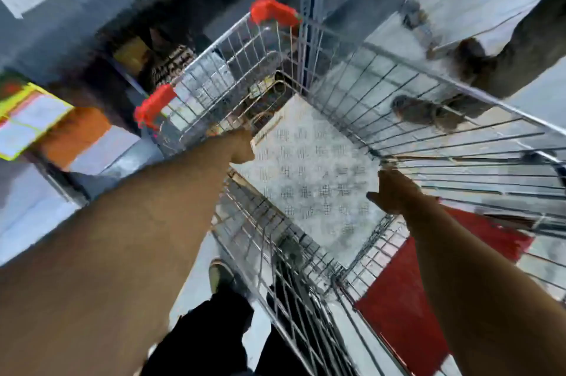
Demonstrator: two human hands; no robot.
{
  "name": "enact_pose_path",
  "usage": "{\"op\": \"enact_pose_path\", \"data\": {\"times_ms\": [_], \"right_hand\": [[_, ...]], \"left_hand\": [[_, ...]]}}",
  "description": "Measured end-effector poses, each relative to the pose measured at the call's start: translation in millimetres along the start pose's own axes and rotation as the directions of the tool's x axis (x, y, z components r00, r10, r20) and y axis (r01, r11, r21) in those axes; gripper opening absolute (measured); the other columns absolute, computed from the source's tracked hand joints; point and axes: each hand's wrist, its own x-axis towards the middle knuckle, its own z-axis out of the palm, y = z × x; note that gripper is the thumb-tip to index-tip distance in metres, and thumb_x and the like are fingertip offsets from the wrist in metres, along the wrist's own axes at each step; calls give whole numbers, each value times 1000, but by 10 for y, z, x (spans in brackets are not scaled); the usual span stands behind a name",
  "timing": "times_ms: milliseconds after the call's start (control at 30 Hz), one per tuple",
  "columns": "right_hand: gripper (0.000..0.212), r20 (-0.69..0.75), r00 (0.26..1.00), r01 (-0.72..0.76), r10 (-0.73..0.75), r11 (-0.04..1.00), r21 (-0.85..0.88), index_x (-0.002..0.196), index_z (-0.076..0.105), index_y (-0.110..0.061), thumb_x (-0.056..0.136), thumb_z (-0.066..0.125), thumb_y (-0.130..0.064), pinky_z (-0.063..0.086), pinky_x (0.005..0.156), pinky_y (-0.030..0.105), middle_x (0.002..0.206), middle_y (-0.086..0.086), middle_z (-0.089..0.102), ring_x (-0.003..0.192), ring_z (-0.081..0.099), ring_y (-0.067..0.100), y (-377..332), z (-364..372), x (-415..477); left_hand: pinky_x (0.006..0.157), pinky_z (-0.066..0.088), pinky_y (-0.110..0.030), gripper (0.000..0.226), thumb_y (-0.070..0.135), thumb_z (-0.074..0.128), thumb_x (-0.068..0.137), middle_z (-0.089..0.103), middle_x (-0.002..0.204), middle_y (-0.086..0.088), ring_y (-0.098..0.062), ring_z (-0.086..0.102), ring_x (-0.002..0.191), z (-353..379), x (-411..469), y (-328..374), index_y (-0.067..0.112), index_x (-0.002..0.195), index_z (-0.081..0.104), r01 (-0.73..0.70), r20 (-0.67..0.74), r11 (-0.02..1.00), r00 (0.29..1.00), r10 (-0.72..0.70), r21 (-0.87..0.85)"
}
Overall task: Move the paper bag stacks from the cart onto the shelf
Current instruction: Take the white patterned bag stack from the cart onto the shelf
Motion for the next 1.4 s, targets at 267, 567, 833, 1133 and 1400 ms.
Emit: {"op": "enact_pose_path", "data": {"times_ms": [267, 567, 833, 1133, 1400], "right_hand": [[71, -78, 994, -66, 78, 986, 155, 145, 31, -8, 88, 61, -38, 45, 102, 50, 152, 19, 37, 132, 45, 41, 115, 241, 483], [58, -152, 975, -132, 164, 971, 199, 129, 50, -12, 85, 62, -48, 52, 85, 52, 126, 24, 55, 110, 59, 44, 27, 367, 540], [34, -176, 973, -49, 148, 880, 473, 59, 62, -14, 87, 67, -32, 28, 44, 18, 56, 3, 63, 46, 51, 10, 68, 318, 467], [29, -213, 960, -28, 184, 813, 581, 88, 61, -8, 87, 62, -37, 51, 71, 41, 80, 13, 68, 78, 65, 34, 80, 54, 79], [30, -321, 916, 104, 241, 630, 769, 111, 66, -13, 85, 71, -28, 52, 56, 28, 81, 8, 69, 60, 63, 21, 15, -405, -565]], "left_hand": [[98, 46, -37, 63, 24, 63, 90, 46, 143, -21, -38, 51, 125, 125, 313, -61, -2, 140, 36, 150, 25, 988, 988, -151, 48], [84, 50, -36, 50, 23, 77, 78, 61, 123, -22, -37, 61, 110, 60, 411, -156, -3, 117, 58, 184, -58, 983, 981, -183, 23], [104, 45, -39, 61, 30, 66, 88, 50, 141, -20, -35, 52, 125, -147, 286, -289, -1, 137, 47, 174, -9, 985, 985, -174, 18], [81, 49, -34, 49, 34, 60, 92, 62, 121, -24, -35, 63, 103, -491, -170, -374, -5, 121, 57, 70, -6, 990, 997, -72, -121], [52, 60, -26, 14, 12, 65, 90, 55, 102, -11, -22, 68, 76, -819, -813, -522, 11, 98, 54, -44, -67, 748, 998, -1, -662]]}}
